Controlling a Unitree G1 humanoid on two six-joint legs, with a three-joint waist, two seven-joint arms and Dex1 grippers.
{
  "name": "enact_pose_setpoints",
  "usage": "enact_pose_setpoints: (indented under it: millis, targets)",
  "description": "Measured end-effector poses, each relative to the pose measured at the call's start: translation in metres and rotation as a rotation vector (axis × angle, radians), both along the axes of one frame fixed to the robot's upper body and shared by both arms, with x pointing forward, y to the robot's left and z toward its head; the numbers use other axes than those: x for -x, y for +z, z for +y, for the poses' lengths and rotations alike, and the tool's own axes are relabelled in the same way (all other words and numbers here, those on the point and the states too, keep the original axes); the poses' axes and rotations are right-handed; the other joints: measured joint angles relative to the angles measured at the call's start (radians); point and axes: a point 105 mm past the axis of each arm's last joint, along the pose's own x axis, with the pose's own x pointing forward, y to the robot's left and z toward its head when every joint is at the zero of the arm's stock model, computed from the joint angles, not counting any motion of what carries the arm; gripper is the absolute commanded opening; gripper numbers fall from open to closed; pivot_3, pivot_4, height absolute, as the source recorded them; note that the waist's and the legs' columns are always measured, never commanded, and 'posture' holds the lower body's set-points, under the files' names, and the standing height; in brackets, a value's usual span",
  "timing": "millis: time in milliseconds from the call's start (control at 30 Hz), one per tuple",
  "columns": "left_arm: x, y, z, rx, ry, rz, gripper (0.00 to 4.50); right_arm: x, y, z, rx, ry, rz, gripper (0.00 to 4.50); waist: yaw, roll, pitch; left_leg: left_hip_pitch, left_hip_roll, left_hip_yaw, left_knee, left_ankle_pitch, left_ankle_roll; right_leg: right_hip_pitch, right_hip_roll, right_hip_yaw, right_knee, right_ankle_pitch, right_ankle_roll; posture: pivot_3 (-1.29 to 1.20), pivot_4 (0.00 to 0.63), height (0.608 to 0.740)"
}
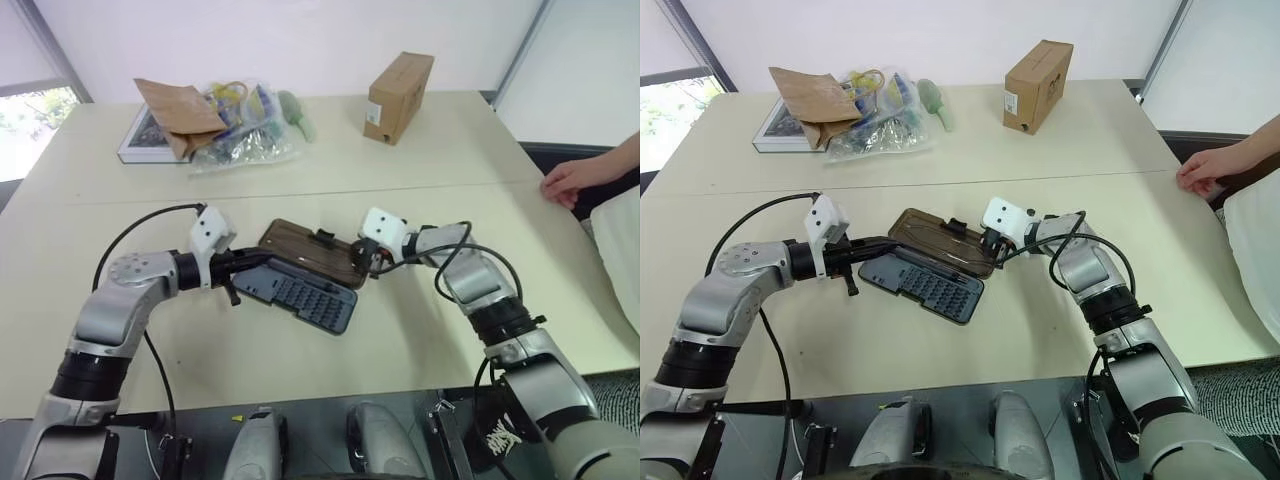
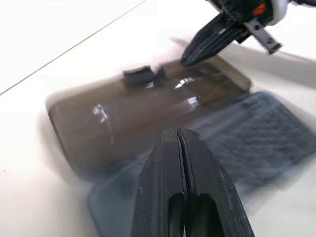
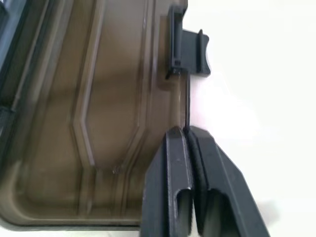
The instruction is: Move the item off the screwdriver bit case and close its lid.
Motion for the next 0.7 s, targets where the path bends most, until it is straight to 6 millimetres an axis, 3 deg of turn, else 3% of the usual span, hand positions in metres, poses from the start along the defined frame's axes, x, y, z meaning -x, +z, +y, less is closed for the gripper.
enact_pose_setpoints:
  millis: [333, 700]
  targets:
    - [-0.001, 0.0, 0.002, -0.006, 0.012, -0.002, 0.0, -0.001, 0.003, 0.0, 0.093, 0.109, -0.104, 0.05, 0.0, 0.0, 0.0, 0.0, 0.0, 0.0, 0.0, 0.0, 0.0, 0.0, 0.0, 0.0, 0.0, 0.0, 0.0, 0.0, 0.15, 0.74]
    - [0.004, -0.001, 0.004, -0.001, -0.021, 0.041, 0.0, -0.007, 0.014, 0.014, 0.156, 0.298, -0.261, 0.05, -0.005, 0.001, 0.001, 0.0, 0.0, 0.0, 0.0, 0.0, 0.0, -0.001, 0.0, 0.0, 0.0, 0.0, 0.0, 0.0, 0.15, 0.74]
